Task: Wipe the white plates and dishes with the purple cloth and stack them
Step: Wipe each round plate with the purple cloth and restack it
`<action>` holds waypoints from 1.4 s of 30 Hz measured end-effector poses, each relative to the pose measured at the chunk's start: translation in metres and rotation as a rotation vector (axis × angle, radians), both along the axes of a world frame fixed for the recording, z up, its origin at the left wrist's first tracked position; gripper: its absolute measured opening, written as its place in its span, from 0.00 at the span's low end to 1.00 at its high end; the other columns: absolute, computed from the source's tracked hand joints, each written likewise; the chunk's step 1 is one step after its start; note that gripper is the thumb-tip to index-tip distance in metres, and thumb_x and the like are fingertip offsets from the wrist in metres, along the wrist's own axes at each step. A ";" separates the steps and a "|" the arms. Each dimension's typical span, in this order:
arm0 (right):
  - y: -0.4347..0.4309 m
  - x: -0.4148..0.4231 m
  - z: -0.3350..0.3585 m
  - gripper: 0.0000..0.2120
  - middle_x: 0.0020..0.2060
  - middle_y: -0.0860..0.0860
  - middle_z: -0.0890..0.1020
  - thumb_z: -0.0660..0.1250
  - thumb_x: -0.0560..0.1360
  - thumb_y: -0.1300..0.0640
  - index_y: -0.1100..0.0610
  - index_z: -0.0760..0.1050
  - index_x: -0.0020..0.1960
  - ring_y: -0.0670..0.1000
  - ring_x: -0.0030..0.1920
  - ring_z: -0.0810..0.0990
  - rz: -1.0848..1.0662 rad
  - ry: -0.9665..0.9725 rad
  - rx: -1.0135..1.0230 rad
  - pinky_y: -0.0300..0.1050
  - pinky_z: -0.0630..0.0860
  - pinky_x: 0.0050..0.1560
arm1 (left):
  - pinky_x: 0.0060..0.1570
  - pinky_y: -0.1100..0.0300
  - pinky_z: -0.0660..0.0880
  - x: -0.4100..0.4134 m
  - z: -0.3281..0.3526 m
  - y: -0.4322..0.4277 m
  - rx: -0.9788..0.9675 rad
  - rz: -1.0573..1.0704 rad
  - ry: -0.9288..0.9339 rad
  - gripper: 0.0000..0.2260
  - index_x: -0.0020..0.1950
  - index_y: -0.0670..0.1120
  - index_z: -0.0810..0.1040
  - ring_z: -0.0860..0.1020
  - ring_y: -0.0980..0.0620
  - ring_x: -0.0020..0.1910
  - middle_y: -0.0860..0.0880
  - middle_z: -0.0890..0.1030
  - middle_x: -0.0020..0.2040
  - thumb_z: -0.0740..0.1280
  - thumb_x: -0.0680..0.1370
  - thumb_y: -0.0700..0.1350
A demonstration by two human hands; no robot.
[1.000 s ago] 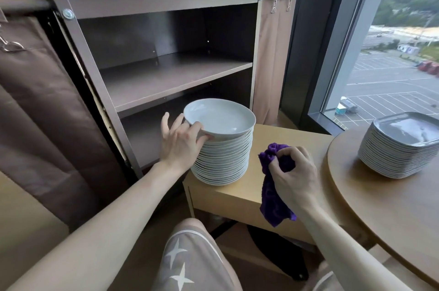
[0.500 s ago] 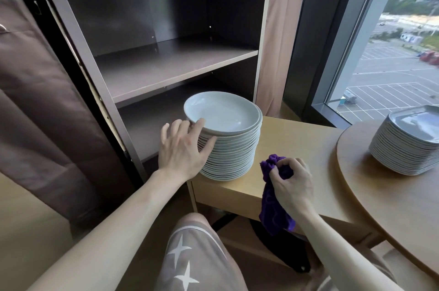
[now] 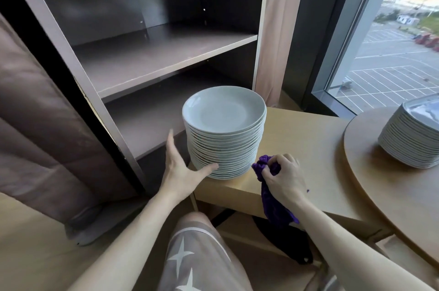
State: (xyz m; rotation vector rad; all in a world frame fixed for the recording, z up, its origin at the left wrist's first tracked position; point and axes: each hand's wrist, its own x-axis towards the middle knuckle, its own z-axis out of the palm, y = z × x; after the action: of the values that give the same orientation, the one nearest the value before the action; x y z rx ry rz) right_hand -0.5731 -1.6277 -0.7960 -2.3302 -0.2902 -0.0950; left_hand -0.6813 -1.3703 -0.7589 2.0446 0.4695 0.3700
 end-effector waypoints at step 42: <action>-0.029 0.128 -0.036 0.24 0.67 0.43 0.70 0.66 0.76 0.36 0.43 0.70 0.69 0.52 0.66 0.67 0.132 -0.025 -0.363 0.51 0.68 0.66 | 0.74 0.46 0.69 0.105 -0.105 0.019 -0.060 -0.094 0.358 0.60 0.82 0.54 0.58 0.69 0.51 0.75 0.51 0.69 0.77 0.87 0.57 0.61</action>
State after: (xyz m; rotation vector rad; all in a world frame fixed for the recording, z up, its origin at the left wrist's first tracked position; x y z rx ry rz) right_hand -0.4455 -1.6565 -0.8316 -2.6615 -0.5088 -0.0054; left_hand -0.5764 -1.3508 -0.8635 2.0713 0.5893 -0.0693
